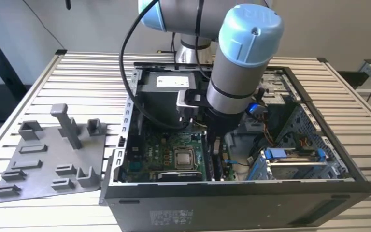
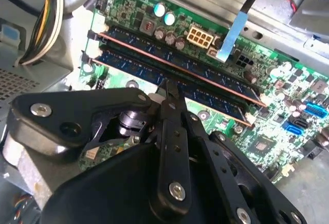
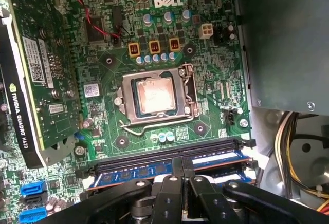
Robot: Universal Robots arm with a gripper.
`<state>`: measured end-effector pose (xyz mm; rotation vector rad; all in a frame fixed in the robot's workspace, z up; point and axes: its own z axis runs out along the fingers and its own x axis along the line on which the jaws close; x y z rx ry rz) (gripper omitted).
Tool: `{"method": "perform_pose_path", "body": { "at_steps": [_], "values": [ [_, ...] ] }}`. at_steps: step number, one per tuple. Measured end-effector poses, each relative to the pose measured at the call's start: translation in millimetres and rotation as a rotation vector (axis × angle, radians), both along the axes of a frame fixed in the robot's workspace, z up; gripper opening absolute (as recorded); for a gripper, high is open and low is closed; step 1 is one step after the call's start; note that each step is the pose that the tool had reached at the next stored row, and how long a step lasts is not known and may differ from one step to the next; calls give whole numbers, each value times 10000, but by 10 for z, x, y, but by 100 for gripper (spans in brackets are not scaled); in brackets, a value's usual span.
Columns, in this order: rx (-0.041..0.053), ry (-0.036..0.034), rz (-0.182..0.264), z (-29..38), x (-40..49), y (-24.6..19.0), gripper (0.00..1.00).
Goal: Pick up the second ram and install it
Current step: 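Press down the second ram until it locks into place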
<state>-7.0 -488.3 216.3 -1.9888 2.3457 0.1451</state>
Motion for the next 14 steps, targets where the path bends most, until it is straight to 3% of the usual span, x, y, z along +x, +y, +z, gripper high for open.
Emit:
{"method": "perform_pose_path", "body": {
  "at_steps": [3,12,14],
  "values": [
    [53,-14,0,89,1,5,11],
    [28,-7,1,508,0,1,11],
    [32,-8,1,536,0,0,11]
  ]
}}
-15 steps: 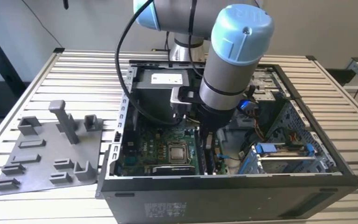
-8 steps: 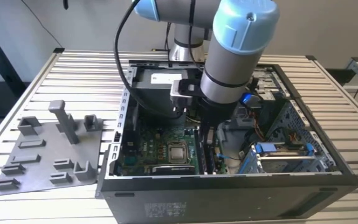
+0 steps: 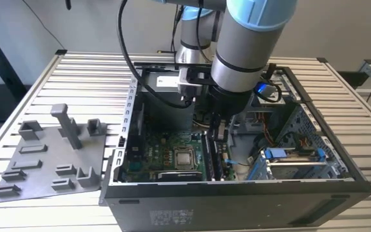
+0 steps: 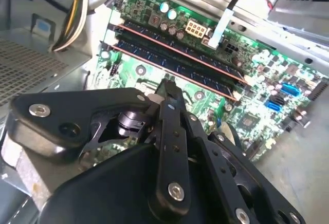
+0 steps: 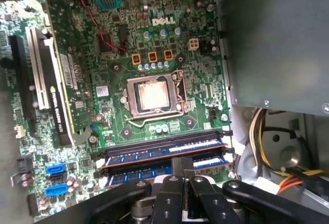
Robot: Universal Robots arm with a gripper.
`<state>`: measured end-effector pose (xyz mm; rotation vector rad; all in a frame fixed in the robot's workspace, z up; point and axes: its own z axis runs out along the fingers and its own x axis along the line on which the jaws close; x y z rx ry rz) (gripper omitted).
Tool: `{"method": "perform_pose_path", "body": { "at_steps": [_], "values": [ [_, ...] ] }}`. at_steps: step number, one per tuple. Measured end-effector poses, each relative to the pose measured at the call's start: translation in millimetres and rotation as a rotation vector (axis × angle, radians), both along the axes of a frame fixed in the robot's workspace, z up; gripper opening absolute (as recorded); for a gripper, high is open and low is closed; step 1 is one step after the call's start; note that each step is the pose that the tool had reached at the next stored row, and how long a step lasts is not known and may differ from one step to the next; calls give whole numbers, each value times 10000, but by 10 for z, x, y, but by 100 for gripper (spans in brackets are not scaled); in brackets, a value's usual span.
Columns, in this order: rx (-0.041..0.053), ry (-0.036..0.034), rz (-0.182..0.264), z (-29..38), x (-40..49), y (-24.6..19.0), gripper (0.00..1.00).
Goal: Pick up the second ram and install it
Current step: 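Press down the second ram until it locks into place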
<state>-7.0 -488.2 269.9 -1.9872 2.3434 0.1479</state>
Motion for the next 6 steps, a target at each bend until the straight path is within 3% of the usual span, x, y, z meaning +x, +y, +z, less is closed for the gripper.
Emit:
{"method": "perform_pose_path", "body": {
  "at_steps": [6],
  "values": [
    [24,1,-1,1,-1,0,11]
  ]
}}
